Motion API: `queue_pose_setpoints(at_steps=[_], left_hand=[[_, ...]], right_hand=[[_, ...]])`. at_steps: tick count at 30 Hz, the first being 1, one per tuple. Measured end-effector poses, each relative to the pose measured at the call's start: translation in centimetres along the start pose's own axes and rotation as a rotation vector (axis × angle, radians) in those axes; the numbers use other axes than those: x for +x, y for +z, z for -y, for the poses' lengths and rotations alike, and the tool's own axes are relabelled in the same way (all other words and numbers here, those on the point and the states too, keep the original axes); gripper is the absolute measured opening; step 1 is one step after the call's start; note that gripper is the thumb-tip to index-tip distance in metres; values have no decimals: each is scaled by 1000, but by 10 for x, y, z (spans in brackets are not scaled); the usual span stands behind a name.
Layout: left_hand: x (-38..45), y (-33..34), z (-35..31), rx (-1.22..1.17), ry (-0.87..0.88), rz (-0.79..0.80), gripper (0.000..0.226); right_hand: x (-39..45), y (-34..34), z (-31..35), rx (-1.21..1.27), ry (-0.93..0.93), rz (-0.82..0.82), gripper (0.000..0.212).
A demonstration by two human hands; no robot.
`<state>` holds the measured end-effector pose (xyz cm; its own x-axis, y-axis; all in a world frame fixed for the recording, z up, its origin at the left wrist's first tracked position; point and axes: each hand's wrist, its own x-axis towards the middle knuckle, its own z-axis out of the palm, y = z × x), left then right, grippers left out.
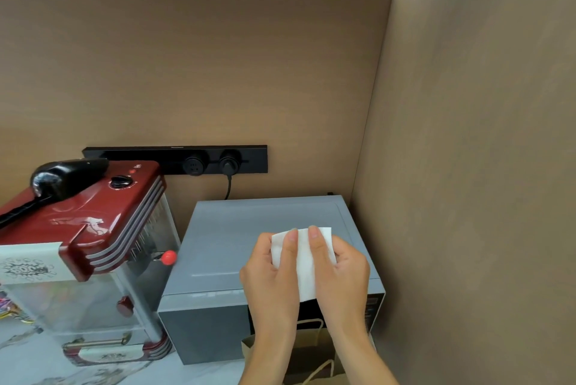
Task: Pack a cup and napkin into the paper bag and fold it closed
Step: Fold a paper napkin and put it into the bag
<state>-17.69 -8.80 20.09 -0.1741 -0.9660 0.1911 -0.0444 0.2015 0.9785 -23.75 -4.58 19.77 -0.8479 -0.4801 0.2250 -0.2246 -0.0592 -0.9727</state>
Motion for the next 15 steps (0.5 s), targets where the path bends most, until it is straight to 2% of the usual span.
queue_pose_setpoints(at_steps=[4,9,13,15], left_hand=[[1,-3,-1,8,38,-26,26],[5,-9,0,-24,56,-30,34],[4,-12,1,-49,21,3,36],[2,-11,2,-65,-23,28,35]], right_hand=[[4,-3,-3,-49,-47,27,47],[9,-10,-1,-108,-36,135,42],[10,-16,4,-19,47,239,53],[9,-21,8,60,180,345,58]])
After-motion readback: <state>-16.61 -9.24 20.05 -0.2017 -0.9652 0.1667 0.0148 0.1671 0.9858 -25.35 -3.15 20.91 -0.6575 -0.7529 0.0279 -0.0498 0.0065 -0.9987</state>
